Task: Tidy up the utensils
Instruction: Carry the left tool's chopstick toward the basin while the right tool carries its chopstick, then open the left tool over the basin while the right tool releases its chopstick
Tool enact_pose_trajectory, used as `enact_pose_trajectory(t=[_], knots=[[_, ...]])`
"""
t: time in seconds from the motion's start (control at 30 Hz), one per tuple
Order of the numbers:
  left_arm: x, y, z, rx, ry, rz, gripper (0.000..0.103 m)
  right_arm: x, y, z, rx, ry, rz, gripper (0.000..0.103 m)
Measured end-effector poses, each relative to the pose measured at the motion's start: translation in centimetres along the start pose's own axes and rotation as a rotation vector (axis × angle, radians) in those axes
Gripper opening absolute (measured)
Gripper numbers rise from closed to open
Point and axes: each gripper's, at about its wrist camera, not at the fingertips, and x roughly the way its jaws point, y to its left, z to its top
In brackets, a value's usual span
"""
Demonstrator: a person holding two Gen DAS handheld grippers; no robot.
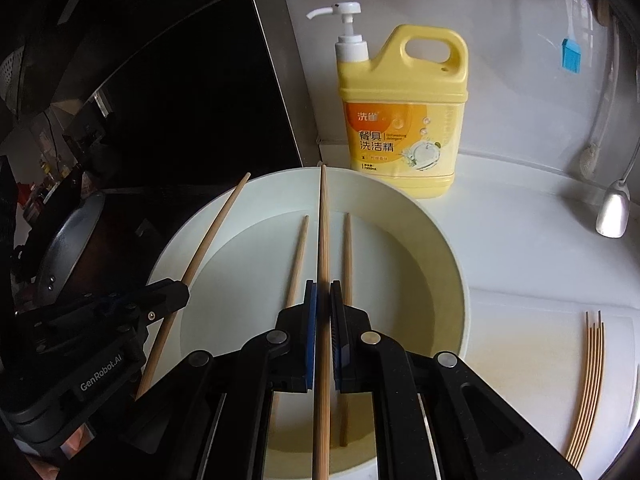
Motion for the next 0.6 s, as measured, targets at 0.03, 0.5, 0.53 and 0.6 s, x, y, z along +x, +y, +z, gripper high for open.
enact_pose_trajectory(t=[0.03,0.5,0.53,0.6], knots=[[0.5,0.1,0.0,-0.005,0.008,0.000,0.007,0.5,0.0,0.0,0.003,0.012,-0.001,0.006],[4.8,0.5,-0.2,-0.027,0.098,0.011,0.007,5.2,-0.4,0.4,0.012,0.139,0.022,0.006],[4.9,0.5,-0.2,-0.031,0.101,0.013,0.007,5.4,-0.3,0.6,0.008,0.145,0.022,0.006],[5.2,0.6,-0.2,-0.036,0.105,0.016,0.007,5.9,-0.4,0.6,0.007,0.158,0.022,0.007]])
